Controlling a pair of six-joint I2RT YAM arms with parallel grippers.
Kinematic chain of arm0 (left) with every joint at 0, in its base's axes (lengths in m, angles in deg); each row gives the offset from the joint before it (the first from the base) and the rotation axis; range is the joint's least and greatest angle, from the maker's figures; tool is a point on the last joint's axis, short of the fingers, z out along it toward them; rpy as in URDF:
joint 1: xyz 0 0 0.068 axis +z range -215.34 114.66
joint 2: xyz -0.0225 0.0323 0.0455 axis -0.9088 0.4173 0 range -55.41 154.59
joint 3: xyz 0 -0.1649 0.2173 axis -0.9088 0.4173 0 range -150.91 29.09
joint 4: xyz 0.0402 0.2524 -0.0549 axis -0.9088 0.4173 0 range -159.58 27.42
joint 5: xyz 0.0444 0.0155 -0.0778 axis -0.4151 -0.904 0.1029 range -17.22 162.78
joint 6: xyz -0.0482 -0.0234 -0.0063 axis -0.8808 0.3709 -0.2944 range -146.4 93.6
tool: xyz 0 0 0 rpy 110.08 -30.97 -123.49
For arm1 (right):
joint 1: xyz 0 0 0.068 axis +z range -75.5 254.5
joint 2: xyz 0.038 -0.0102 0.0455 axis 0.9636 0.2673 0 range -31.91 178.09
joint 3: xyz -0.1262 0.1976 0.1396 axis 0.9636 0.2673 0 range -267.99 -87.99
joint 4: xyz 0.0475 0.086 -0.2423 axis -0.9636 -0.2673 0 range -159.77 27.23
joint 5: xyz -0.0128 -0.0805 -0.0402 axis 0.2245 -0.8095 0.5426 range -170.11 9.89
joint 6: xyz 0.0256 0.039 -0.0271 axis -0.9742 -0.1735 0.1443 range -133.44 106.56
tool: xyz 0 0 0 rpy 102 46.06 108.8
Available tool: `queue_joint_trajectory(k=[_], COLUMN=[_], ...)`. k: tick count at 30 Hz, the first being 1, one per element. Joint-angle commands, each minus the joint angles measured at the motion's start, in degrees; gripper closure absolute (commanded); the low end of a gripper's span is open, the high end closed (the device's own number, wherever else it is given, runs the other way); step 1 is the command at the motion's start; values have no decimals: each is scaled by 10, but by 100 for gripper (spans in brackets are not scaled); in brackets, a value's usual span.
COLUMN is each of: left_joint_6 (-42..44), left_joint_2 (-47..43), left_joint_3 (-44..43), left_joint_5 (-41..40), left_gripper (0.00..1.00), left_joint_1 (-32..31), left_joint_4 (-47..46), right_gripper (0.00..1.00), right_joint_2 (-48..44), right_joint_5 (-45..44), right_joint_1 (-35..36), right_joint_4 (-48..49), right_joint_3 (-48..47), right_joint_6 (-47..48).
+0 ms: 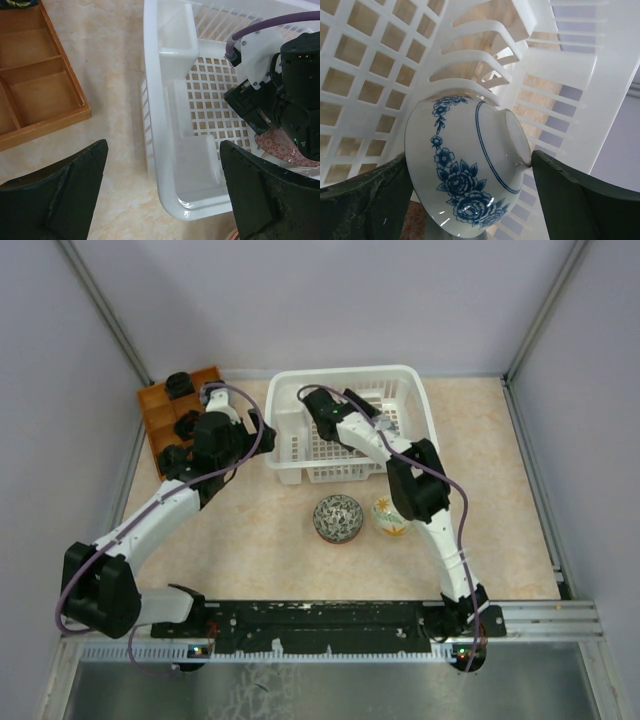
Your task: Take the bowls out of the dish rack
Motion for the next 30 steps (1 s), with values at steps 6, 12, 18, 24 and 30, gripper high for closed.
queue_joint_trajectory(k=[6, 12, 18, 24, 30], left_joint_6=[6, 2, 0, 0, -2], left_joint_2=[11, 23, 27, 27, 27], left_joint_3=[-9, -7, -7, -6, -6], left_joint_5=[2, 4, 5, 5, 8], left_gripper=[1, 1, 1, 1, 2], left_joint_1=[-3, -2, -3, -2, -2], left_joint_4=[-14, -17, -18, -18, -19], right_gripper=[10, 11, 11, 11, 13], right_joint_2=[-57, -86, -105, -107, -112], right_joint_5=[-61, -73, -40, -46, -62], right_joint_1=[1, 1, 0, -6, -10], right_joint_4=[95, 126, 109, 89, 92], right_joint_3=[41, 50, 43, 33, 53], right_joint_6=[35, 38, 15, -7, -2])
